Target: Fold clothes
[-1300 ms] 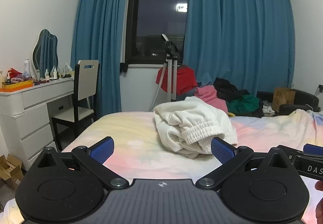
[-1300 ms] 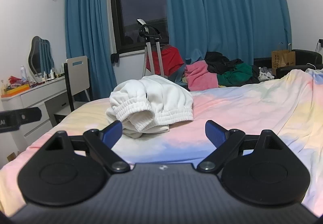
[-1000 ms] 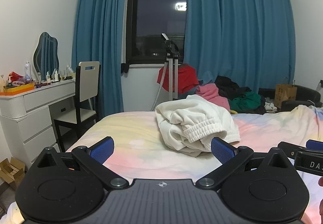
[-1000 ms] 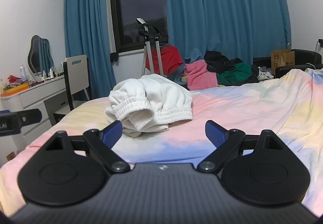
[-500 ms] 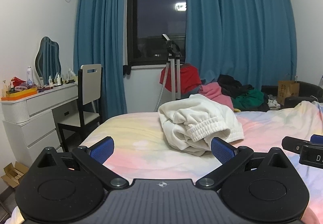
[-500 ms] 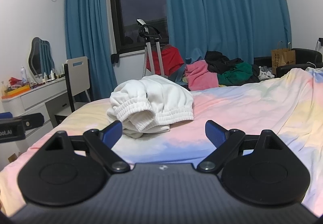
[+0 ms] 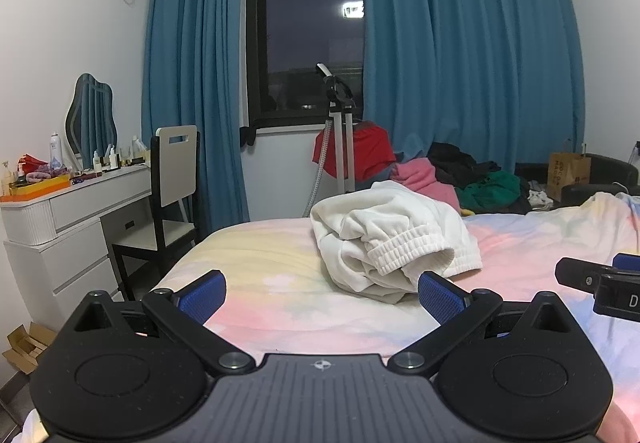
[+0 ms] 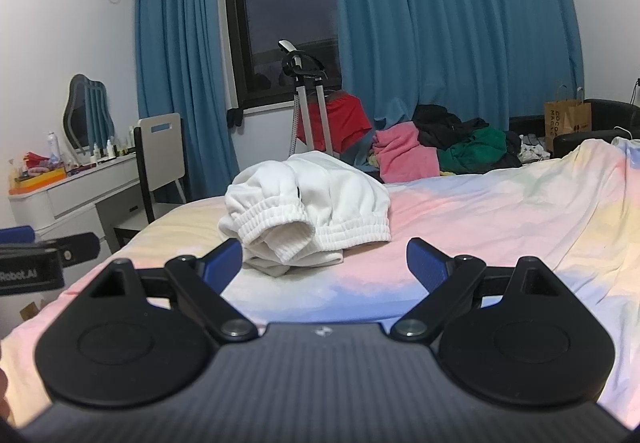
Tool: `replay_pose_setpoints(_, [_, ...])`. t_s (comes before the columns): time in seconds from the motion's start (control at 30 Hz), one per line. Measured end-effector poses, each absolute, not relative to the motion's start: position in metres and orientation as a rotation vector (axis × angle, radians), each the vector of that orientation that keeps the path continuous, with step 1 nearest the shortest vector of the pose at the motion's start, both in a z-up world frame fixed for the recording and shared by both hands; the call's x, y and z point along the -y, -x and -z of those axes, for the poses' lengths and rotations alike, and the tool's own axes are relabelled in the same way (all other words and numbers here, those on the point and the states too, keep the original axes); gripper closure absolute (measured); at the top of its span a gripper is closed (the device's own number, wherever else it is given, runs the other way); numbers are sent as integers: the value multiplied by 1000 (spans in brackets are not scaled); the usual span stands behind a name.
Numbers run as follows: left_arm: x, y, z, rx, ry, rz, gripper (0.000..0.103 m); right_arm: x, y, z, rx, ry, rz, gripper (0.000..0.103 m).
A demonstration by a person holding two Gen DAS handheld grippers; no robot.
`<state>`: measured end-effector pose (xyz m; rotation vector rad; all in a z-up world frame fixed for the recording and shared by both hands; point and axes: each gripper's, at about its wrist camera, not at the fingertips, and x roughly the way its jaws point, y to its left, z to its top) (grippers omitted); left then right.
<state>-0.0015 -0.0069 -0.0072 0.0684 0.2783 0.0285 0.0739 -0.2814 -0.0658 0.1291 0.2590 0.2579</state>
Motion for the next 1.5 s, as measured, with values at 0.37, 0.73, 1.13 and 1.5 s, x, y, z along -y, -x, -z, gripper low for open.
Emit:
replay_pose_setpoints(0.37, [5, -4, 16, -281, -50, -34, 0, 290, -76, 66, -236, -171, -231, 27])
replay_pose_setpoints(0.73, [8, -9, 27, -285, -60, -60, 0, 298, -75, 64, -191, -175, -196, 60])
replay_pose_setpoints(1.13, [27, -36, 51, -363, -98, -57, 0, 311, -74, 58, -160, -189, -174, 60])
replay_pose_setpoints(1.5, [80, -122, 85, -370, -326, -125, 0, 319, -99, 69, -235, -211, -123, 59])
